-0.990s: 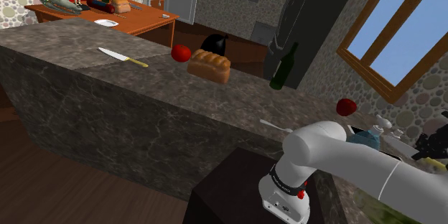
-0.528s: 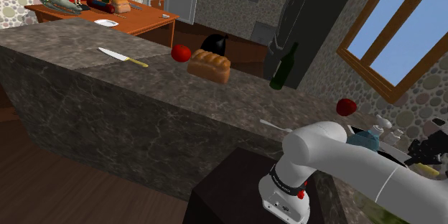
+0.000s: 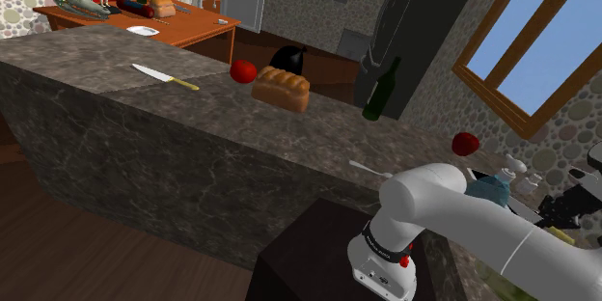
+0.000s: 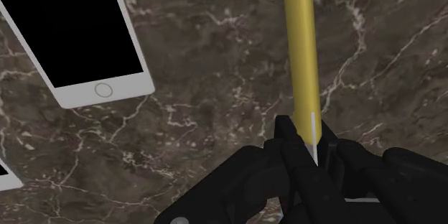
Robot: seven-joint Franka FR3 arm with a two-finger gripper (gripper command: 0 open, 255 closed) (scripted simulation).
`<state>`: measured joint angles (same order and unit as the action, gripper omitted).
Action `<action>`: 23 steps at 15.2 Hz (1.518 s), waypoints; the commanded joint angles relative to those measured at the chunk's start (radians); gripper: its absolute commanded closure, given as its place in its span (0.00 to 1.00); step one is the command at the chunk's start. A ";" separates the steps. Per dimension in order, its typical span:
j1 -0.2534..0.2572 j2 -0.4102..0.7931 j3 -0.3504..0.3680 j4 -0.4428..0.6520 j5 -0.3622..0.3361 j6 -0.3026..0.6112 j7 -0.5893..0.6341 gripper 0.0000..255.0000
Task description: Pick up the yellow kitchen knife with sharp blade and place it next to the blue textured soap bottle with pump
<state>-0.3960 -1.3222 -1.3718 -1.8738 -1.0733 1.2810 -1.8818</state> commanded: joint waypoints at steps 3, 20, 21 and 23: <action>-0.009 -0.022 -0.029 -0.028 -0.028 0.028 0.003 1.00; -0.013 -0.038 -0.055 -0.046 -0.052 0.051 0.004 0.00; -0.002 -0.025 -0.040 -0.020 -0.036 0.034 -0.002 0.00; 0.023 0.003 -0.011 0.035 -0.007 -0.002 -0.014 0.00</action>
<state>-0.3856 -1.3322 -1.3960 -1.8638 -1.0941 1.2955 -1.8916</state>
